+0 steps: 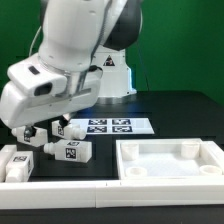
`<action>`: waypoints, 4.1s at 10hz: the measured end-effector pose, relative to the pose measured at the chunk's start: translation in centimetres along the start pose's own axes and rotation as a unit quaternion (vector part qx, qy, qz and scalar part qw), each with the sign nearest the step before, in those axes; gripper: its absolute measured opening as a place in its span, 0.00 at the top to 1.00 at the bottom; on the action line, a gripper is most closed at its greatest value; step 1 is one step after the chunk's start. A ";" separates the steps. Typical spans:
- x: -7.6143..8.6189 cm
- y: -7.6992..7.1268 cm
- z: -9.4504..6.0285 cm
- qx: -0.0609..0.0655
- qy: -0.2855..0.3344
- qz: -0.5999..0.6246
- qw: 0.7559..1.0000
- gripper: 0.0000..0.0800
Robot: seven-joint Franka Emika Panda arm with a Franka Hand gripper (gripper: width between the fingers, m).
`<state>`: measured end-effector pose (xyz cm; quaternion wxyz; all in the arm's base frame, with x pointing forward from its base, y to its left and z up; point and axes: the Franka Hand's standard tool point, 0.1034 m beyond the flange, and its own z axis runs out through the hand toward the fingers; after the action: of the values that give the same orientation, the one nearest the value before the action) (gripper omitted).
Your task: Assemble one leg
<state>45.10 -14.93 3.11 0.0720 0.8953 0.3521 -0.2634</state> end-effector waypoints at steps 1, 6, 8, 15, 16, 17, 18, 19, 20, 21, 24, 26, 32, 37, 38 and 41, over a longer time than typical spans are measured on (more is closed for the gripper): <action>-0.7 0.5 0.6 0.008 -0.026 0.003 1.000 0.19; -2.1 0.1 0.8 0.001 -0.132 -0.008 0.991 0.19; -1.9 0.1 0.9 0.001 -0.129 -0.010 0.992 0.19; -2.6 0.6 2.8 -0.012 -0.135 0.054 0.989 0.19; -2.6 0.6 2.8 -0.012 -0.135 0.054 0.989 0.19; -2.7 0.7 2.9 -0.013 -0.139 0.056 0.989 0.19; -2.7 1.0 3.2 -0.015 -0.148 0.061 0.987 0.19; -2.3 1.4 3.0 -0.025 -0.157 0.064 0.985 0.19; -1.8 1.4 3.1 -0.028 -0.158 0.064 0.985 0.19; -1.8 1.4 3.1 -0.027 -0.158 0.061 0.985 0.19; -1.7 1.4 3.2 -0.027 -0.158 0.061 0.985 0.22; -1.7 1.4 3.2 -0.027 -0.158 0.060 0.985 0.65; -0.4 0.5 -2.7 -0.006 -0.156 0.040 0.987 0.65; 3.4 -0.1 -12.3 -0.039 0.021 0.026 0.999 0.64; 3.1 0.1 -12.3 -0.042 0.037 0.026 0.998 0.64; 4.7 -1.8 -14.1 0.004 0.121 0.093 0.988 0.64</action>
Offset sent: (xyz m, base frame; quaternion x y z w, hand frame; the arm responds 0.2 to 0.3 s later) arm -0.0152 -0.0323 0.0239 -0.0725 -0.2015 0.0116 0.9767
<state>52.68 -6.36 12.77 0.0492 0.9497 0.2722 -0.1465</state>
